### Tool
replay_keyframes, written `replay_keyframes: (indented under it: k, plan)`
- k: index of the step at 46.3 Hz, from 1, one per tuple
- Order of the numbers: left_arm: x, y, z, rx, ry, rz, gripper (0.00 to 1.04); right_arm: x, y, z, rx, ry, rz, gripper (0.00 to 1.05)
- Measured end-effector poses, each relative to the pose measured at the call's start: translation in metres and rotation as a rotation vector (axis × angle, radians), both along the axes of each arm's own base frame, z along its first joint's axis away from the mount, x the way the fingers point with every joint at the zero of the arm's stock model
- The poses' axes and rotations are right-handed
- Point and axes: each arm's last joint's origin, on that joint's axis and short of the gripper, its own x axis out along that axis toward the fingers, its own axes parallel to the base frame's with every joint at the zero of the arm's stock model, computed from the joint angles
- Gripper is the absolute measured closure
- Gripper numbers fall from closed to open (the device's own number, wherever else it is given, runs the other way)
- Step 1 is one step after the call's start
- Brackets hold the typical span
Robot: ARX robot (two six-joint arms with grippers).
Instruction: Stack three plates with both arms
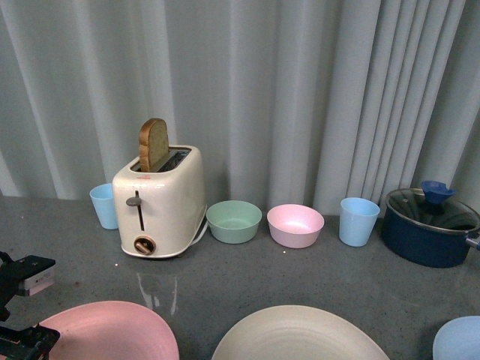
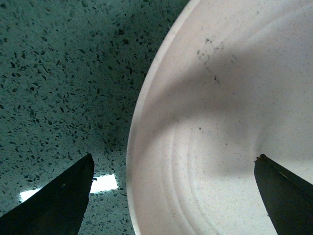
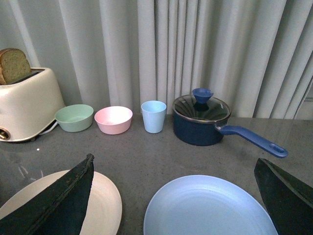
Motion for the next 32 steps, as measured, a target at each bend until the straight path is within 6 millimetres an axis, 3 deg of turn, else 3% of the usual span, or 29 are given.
replay_keyframes:
  k: [16,23,32]
  plan:
    - [0.0014,-0.0037,-0.0073,0.020,-0.037,-0.041,0.73,0.0000,0.0000,0.0000,0.000,0.000,0.000,0.07]
    - [0.0021,-0.0026,-0.0063,0.014,-0.049,-0.045,0.91,0.0000,0.0000,0.0000,0.000,0.000,0.000,0.07]
    - [0.0022,-0.0007,-0.0042,-0.006,-0.058,-0.046,0.99,0.0000,0.0000,0.0000,0.000,0.000,0.000,0.07]
